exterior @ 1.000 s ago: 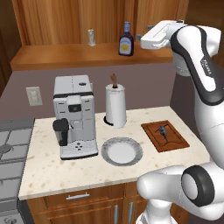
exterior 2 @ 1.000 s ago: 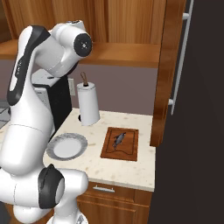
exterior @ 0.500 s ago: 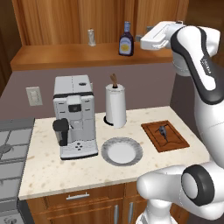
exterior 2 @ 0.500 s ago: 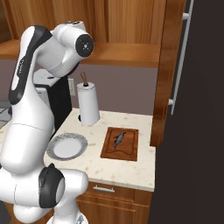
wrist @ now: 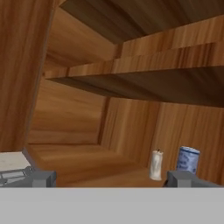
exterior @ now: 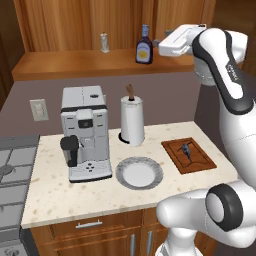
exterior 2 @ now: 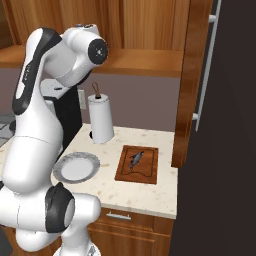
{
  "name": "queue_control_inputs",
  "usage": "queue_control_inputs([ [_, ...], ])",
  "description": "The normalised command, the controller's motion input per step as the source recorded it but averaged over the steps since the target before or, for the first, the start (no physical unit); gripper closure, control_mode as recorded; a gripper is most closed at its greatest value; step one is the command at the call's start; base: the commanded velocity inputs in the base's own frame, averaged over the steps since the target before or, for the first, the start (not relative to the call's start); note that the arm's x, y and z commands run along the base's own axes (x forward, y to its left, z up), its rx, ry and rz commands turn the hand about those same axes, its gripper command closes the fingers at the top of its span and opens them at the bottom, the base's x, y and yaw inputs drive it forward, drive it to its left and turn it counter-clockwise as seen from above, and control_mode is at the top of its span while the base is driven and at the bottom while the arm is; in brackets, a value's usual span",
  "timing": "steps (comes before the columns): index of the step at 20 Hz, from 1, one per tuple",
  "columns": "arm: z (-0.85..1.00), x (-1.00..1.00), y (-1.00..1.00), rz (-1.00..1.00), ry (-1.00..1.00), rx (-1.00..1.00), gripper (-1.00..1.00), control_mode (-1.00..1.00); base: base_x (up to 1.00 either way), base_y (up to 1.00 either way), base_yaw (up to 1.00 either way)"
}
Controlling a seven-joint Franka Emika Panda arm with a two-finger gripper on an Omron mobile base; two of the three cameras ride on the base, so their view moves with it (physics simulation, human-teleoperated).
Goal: Pick the fish from the plate and place it on the cutting board. Then pick the condiment bottle from the cabinet and place it next to the cutting board.
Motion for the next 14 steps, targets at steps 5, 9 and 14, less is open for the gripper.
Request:
queue_control_inputs([
  [5, 0.00, 0.16, 0.00, 0.00, 0.00, 0.00, -1.00, -1.00, 0.00, 0.00, 0.00],
  [9, 0.00, 0.10, 0.00, 0.00, 0.00, 0.00, -1.00, -1.00, 0.00, 0.00, 0.00],
  [14, 0.00, 0.10, 0.00, 0.00, 0.00, 0.00, -1.00, -1.00, 0.00, 0.00, 0.00],
])
